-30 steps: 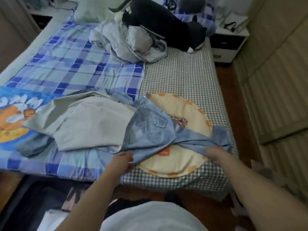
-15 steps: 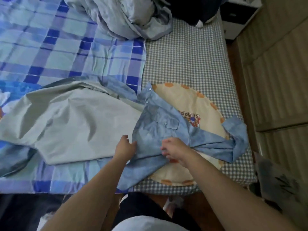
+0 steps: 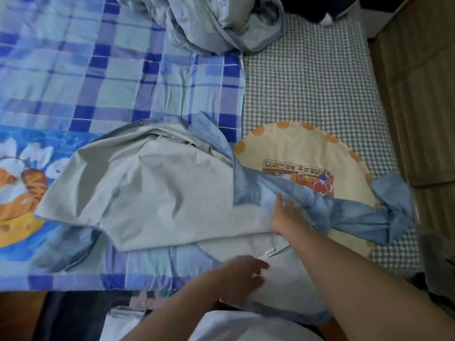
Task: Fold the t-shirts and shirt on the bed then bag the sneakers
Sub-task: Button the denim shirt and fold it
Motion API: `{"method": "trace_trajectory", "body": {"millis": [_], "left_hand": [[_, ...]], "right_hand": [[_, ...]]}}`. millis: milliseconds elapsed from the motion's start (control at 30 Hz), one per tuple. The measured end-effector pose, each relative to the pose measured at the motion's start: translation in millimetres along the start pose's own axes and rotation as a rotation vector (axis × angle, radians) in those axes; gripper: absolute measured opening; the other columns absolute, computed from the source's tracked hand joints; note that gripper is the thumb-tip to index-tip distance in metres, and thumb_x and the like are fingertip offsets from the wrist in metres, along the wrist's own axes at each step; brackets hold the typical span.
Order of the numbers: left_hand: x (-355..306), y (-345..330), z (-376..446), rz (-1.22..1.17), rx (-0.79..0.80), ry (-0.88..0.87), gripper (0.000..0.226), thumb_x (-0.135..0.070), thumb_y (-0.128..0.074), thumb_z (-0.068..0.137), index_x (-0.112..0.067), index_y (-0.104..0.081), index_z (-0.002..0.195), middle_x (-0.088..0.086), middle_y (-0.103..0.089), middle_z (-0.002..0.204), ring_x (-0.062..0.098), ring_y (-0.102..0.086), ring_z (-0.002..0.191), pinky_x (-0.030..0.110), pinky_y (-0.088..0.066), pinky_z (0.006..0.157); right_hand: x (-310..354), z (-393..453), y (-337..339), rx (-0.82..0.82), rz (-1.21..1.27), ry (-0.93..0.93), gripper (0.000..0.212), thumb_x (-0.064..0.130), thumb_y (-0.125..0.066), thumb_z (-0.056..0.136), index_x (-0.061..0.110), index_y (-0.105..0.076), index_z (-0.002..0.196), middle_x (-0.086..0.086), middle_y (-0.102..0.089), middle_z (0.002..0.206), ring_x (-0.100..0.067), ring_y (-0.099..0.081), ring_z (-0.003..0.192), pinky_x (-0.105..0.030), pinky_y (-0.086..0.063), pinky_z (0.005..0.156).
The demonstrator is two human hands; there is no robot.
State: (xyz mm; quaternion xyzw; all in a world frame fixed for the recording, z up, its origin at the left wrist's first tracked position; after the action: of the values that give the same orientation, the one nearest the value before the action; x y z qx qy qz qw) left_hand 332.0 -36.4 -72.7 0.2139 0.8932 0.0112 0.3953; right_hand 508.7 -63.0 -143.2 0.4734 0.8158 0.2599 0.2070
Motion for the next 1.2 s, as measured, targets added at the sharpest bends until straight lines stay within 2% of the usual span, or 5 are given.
{"method": "trace_trajectory", "body": {"millis": [300, 500, 733, 967, 1200], "left_hand": [[144.0, 286.3, 23.0, 0.313, -0.693, 0.356, 0.042, -0.021, -0.05, 0.099, -0.021, -0.056, 0.14, 0.007, -0.061, 0.137, 0.027, -0.054, 0.129, 0.033, -0.04, 0.106], [166.2, 327.6, 83.5, 0.325, -0.691, 0.361, 0.035, -0.02, -0.048, 0.102, -0.009, -0.059, 0.133, 0.018, -0.06, 0.136, 0.035, -0.055, 0.126, 0.036, -0.041, 0.104], [166.9, 286.5, 48.6, 0.331, -0.681, 0.265, 0.056, -0.021, -0.062, 0.096, -0.018, -0.046, 0.15, 0.013, -0.047, 0.149, 0.031, -0.043, 0.138, 0.041, -0.033, 0.117], [19.9, 280.0, 62.2, 0.83, -0.483, 0.084, 0.121, -0.058, -0.077, 0.079, -0.041, 0.012, 0.159, 0.013, 0.008, 0.169, 0.038, 0.0, 0.155, 0.054, -0.014, 0.123], [-72.9, 191.7, 78.5, 0.78, -0.371, -0.013, 0.027, -0.046, -0.062, 0.092, -0.024, -0.062, 0.107, 0.004, -0.07, 0.11, 0.026, -0.065, 0.108, 0.032, -0.04, 0.092]], "right_hand": [[81.7, 1.5, 4.5, -0.571, 0.042, 0.427, 0.066, 0.005, -0.068, 0.072, 0.005, -0.051, 0.135, -0.027, -0.037, 0.148, -0.046, -0.043, 0.129, -0.055, -0.049, 0.099], [77.2, 94.1, -32.7, -0.369, 0.24, 0.073, 0.122, 0.062, -0.078, 0.064, 0.01, -0.02, 0.158, -0.022, -0.027, 0.159, -0.046, -0.03, 0.143, -0.058, -0.038, 0.107], [32.8, 74.8, 13.8, -0.529, 0.758, -0.031, 0.026, 0.003, -0.054, 0.094, -0.003, -0.062, 0.118, -0.028, -0.065, 0.117, -0.045, -0.06, 0.11, -0.043, -0.044, 0.086], [-64.3, -132.2, 97.9, -0.983, 0.791, 0.121, 0.04, -0.007, -0.051, 0.085, -0.004, -0.064, 0.122, -0.025, -0.068, 0.116, -0.036, -0.062, 0.109, -0.032, -0.048, 0.087], [-164.9, -207.5, 186.5, -1.213, 0.61, 0.309, 0.032, 0.009, -0.045, 0.092, -0.003, -0.073, 0.103, -0.015, -0.071, 0.089, -0.022, -0.062, 0.079, -0.023, -0.046, 0.071]]}}
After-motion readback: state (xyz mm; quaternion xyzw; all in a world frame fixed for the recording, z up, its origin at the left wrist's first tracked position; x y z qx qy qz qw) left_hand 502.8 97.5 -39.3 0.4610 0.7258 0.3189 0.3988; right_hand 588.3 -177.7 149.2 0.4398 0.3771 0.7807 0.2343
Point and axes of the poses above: each hand's wrist, its own z-axis towards the middle knuckle, its own y-axis out of the back of the hand, x = y × z, the point moved 9 cm from there along z, towards the middle knuckle
